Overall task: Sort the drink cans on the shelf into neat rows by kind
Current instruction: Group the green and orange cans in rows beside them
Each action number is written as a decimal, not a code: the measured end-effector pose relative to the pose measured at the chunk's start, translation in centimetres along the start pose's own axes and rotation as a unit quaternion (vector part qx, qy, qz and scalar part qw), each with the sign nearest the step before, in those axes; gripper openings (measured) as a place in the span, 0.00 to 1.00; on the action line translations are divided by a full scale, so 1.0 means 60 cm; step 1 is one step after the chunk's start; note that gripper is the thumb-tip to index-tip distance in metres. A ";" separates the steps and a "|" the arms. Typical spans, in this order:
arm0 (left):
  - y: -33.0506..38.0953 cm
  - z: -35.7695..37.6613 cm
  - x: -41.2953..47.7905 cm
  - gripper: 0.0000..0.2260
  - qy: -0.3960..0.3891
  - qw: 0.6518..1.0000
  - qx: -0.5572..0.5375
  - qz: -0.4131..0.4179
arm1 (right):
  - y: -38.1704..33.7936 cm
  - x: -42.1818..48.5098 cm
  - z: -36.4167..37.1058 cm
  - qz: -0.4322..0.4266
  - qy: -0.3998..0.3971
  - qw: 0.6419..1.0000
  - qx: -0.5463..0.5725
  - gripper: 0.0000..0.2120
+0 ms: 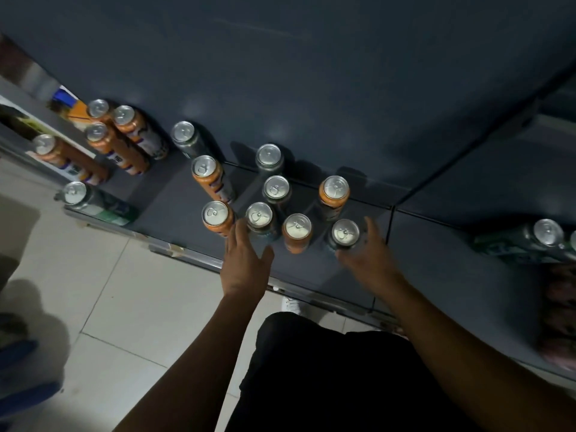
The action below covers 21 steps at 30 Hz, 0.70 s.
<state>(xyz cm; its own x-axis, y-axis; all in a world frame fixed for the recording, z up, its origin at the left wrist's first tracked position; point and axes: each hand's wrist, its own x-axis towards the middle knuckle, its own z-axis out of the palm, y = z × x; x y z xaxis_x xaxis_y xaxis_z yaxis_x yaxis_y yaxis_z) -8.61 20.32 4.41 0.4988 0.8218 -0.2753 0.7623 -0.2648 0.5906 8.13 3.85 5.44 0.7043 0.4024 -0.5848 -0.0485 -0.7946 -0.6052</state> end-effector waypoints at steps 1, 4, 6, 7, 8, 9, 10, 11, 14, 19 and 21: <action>-0.006 0.005 0.010 0.32 -0.010 0.999 -0.042 -0.003 | 0.005 0.002 0.007 0.016 0.004 1.000 0.018 0.48; -0.029 0.026 0.040 0.33 -0.024 0.985 -0.168 -0.034 | 0.028 0.015 0.026 0.034 -0.003 0.998 0.048 0.49; -0.049 0.041 0.058 0.34 -0.039 0.977 -0.205 -0.051 | 0.045 0.027 0.039 0.036 -0.003 0.995 0.092 0.49; -0.057 0.049 0.067 0.35 -0.051 0.973 -0.216 -0.055 | 0.054 0.034 0.045 0.035 0.001 0.993 0.114 0.50; -0.064 0.056 0.076 0.37 -0.063 0.970 -0.228 -0.057 | 0.059 0.041 0.052 0.034 0.006 0.991 0.131 0.50; -0.067 0.062 0.086 0.38 -0.071 0.967 -0.239 -0.056 | 0.064 0.049 0.059 0.032 0.016 0.990 0.136 0.48; -0.067 0.064 0.094 0.39 -0.072 0.964 -0.251 -0.052 | 0.064 0.052 0.062 0.028 0.026 0.990 0.137 0.43; -0.065 0.066 0.102 0.39 -0.071 0.961 -0.262 -0.043 | 0.066 0.057 0.065 0.019 0.033 0.990 0.137 0.38; -0.059 0.074 0.130 0.37 -0.057 0.955 -0.292 -0.012 | 0.070 0.078 0.081 -0.034 0.036 0.990 0.132 0.28; -0.052 0.073 0.131 0.31 -0.028 0.958 -0.283 0.021 | 0.079 0.106 0.095 -0.072 0.035 0.987 0.140 0.23; -0.055 0.070 0.121 0.30 -0.026 0.959 -0.281 0.012 | 0.072 0.105 0.090 -0.062 0.030 0.987 0.144 0.22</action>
<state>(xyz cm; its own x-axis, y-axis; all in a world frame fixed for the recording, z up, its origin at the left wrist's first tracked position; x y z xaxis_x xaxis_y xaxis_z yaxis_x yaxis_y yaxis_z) -5.75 25.05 -2.71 0.5442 0.7892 -0.2846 0.4153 0.0413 0.9088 8.54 5.40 -3.81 0.7580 0.4531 -0.4691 -0.1529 -0.5757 -0.8032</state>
